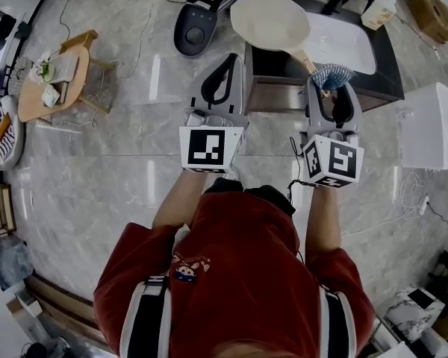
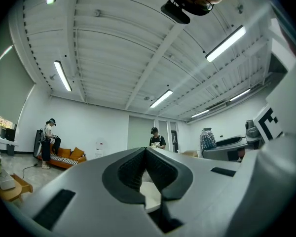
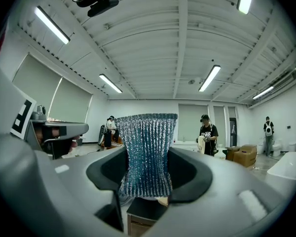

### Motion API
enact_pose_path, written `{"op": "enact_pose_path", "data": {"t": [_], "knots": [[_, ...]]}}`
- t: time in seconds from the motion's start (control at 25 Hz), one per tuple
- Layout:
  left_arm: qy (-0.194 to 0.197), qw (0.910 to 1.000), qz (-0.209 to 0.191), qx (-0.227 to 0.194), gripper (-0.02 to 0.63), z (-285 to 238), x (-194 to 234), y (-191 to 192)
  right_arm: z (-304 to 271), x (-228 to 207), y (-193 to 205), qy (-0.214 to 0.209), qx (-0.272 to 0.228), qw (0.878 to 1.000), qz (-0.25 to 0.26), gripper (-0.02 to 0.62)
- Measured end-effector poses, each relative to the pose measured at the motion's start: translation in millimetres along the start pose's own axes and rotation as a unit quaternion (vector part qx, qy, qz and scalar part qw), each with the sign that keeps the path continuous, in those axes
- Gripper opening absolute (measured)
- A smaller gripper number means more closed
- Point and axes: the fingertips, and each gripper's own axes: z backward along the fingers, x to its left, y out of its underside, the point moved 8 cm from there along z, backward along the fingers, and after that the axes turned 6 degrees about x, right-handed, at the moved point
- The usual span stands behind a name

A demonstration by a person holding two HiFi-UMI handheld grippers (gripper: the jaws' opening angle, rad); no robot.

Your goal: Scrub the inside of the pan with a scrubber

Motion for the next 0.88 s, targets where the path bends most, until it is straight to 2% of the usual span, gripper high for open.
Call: {"op": "enact_pose_path", "data": {"t": [0.2, 0.48, 0.88], "knots": [[0.004, 1.0, 0.008, 0.002, 0.006, -29, 15, 5, -32, -1, 2, 0.0, 0.008, 1.0, 0.002, 0.244], [0.006, 0.9999, -0.003, 0.008, 0.006, -79, 20, 20, -78, -31, 13, 0.005, 0.003, 1.0, -0.004, 0.245], [0.002, 0.9998, -0.017, 0.008, 0.006, -200, 6, 14, -161, -121, 11, 0.0, 0.009, 1.0, -0.01, 0.245]]}}
